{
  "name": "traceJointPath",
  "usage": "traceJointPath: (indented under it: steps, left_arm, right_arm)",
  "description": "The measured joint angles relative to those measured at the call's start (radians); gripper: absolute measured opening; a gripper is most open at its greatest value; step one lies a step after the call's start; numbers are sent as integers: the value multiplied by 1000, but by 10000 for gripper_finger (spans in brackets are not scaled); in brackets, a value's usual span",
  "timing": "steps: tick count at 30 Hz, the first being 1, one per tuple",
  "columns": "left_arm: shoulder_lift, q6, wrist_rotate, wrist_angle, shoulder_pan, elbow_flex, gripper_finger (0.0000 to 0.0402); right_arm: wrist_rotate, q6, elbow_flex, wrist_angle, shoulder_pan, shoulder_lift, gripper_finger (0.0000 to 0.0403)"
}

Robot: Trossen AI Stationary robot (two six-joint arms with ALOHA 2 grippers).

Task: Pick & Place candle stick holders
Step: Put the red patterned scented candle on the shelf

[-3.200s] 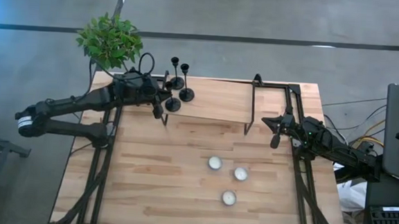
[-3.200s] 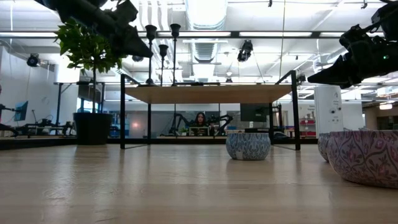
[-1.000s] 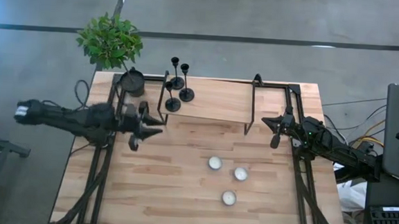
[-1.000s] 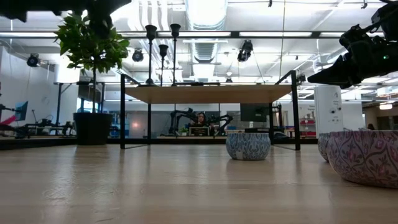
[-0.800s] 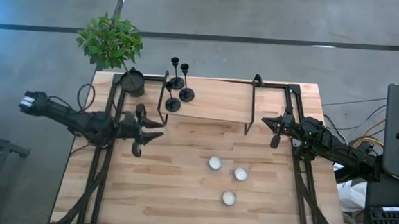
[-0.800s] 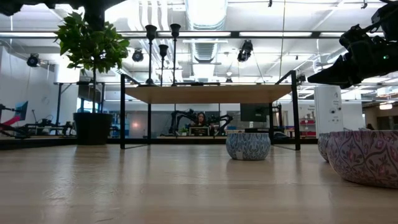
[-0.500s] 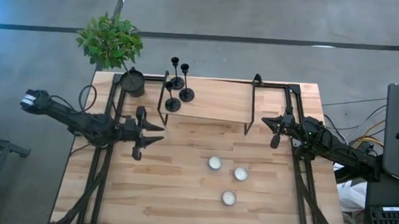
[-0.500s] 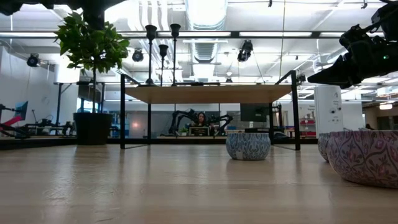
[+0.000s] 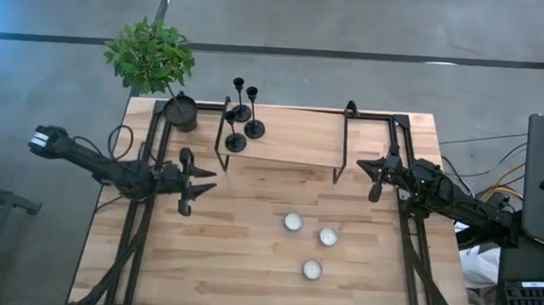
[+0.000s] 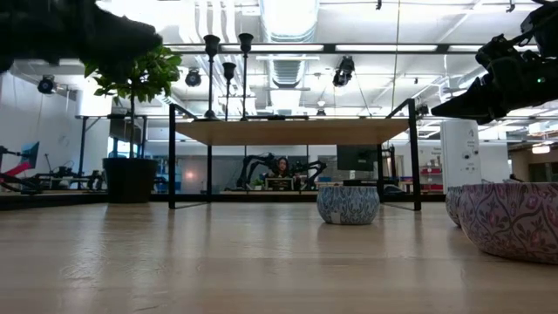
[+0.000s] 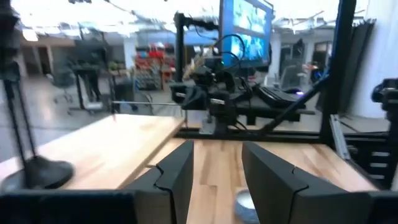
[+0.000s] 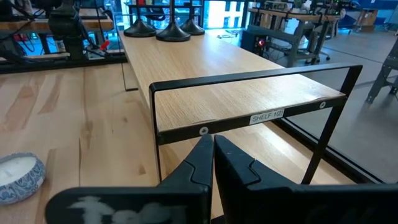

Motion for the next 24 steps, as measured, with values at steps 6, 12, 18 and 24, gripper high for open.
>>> traceJointPath:
  steps: [6, 12, 18, 24]
  left_arm:
    - [-92, 70, -27, 69, 25, -112, 142]
    - [-205, 109, -42, -47, 78, -113, 142]
    - [-319, 73, -39, -223, 121, -114, 142]
    - [-399, 38, -9, -361, 147, -114, 142]
  right_arm:
    - [0, 0, 0, 0, 0, 0, 8]
    - [0, 0, 0, 0, 0, 0, 8]
    - [0, 0, 0, 0, 0, 0, 8]
    - [0, 0, 0, 0, 0, 0, 8]
